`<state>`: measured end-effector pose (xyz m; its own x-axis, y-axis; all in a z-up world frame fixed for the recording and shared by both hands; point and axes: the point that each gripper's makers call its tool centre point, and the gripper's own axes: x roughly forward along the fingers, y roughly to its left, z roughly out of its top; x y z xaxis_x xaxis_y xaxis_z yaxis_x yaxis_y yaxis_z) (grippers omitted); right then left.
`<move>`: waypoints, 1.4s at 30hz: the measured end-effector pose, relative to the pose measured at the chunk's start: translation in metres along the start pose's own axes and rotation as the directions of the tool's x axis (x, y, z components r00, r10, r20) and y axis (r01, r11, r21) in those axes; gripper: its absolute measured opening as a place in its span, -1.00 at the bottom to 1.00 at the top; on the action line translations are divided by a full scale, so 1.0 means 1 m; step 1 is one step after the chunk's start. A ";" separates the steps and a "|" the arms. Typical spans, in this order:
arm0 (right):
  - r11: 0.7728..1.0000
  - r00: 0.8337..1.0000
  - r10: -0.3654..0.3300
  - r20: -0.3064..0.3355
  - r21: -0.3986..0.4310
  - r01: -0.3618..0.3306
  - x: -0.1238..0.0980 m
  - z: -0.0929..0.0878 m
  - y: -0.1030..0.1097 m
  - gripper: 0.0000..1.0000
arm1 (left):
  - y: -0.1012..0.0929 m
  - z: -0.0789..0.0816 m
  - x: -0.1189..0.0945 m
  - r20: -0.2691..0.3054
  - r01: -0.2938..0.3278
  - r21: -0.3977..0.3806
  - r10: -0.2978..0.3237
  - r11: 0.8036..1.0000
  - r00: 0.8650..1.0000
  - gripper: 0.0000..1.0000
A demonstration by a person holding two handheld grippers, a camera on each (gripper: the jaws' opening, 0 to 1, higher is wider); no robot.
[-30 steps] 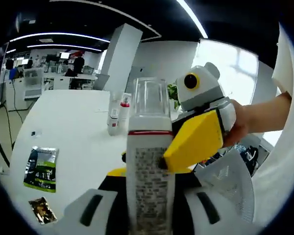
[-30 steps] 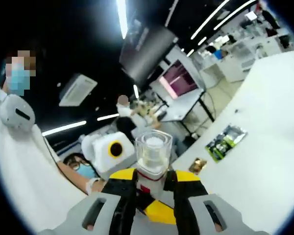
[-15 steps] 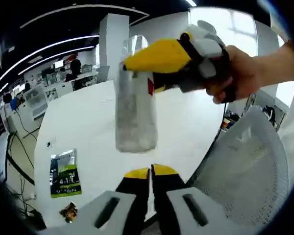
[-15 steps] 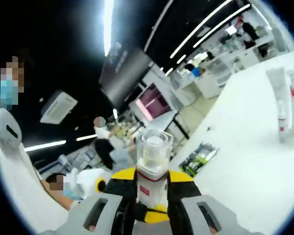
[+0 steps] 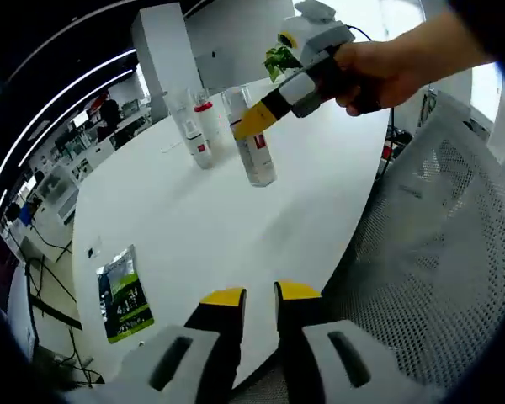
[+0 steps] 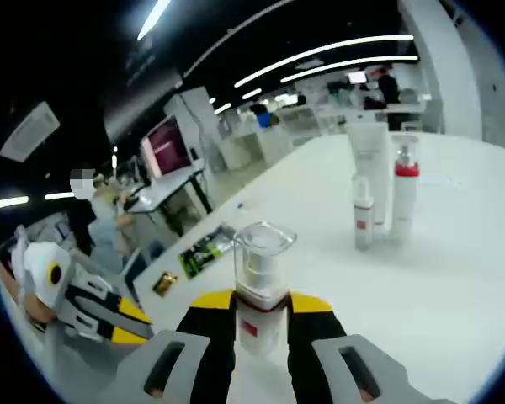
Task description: Arrange the skincare products in the storage area until every visible bottle or jar stands upright without overlapping.
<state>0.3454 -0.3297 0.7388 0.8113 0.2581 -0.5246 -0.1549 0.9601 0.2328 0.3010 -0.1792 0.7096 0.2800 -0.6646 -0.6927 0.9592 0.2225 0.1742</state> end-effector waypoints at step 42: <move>0.952 0.956 -0.250 0.152 -0.144 0.271 0.062 0.034 -0.144 -0.66 | 0.002 -0.013 0.003 -0.063 -0.009 0.015 0.010 1.000 0.998 -0.78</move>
<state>0.4373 -0.4560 0.7008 0.9001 -0.0091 -0.4355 -0.0085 0.9992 -0.0386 0.3035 -0.1715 0.6983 0.2867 -0.6158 -0.7339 0.9571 0.2180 0.1910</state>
